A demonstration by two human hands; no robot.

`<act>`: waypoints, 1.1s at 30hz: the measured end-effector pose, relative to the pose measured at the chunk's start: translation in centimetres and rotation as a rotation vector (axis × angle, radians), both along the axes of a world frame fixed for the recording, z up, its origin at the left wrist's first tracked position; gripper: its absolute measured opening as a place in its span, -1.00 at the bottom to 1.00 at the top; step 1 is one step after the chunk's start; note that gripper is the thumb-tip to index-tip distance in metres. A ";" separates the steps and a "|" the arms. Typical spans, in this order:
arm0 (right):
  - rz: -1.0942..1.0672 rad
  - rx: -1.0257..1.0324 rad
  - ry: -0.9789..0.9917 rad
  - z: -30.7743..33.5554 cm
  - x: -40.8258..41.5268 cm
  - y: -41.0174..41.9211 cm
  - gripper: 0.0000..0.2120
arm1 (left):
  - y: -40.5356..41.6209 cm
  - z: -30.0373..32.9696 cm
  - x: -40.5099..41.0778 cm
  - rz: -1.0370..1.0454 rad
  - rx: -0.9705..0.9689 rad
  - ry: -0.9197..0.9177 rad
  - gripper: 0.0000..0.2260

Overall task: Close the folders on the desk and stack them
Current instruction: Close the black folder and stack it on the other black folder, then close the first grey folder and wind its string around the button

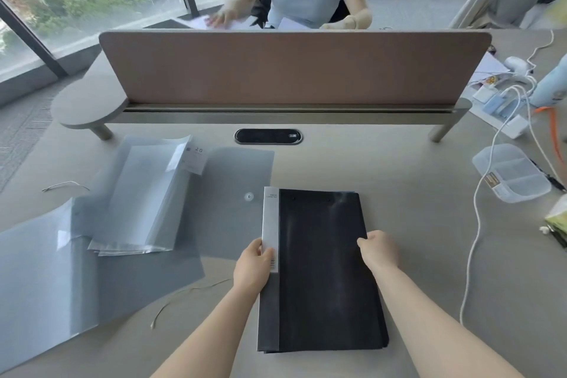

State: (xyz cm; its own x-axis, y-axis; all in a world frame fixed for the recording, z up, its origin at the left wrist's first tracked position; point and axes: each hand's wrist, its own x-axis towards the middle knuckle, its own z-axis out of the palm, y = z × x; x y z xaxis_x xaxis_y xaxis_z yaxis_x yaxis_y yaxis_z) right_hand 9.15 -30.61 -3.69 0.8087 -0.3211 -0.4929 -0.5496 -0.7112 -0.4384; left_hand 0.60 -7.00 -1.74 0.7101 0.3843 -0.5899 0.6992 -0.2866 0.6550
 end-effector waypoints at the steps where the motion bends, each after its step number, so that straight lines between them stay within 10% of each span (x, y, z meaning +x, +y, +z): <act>1: 0.010 0.000 -0.003 0.0 0.0 -0.1 -0.89 | -0.2 -0.1 0.0 0.002 0.005 -0.001 -0.83; 20: 0.314 0.228 -0.349 5.3 -0.7 10.5 -0.75 | 5.0 1.1 -1.5 0.168 0.078 -0.056 -0.65; 33: 0.645 0.213 -0.132 4.8 -3.6 24.1 -0.44 | 16.5 1.5 -2.9 0.323 0.391 -0.080 -0.57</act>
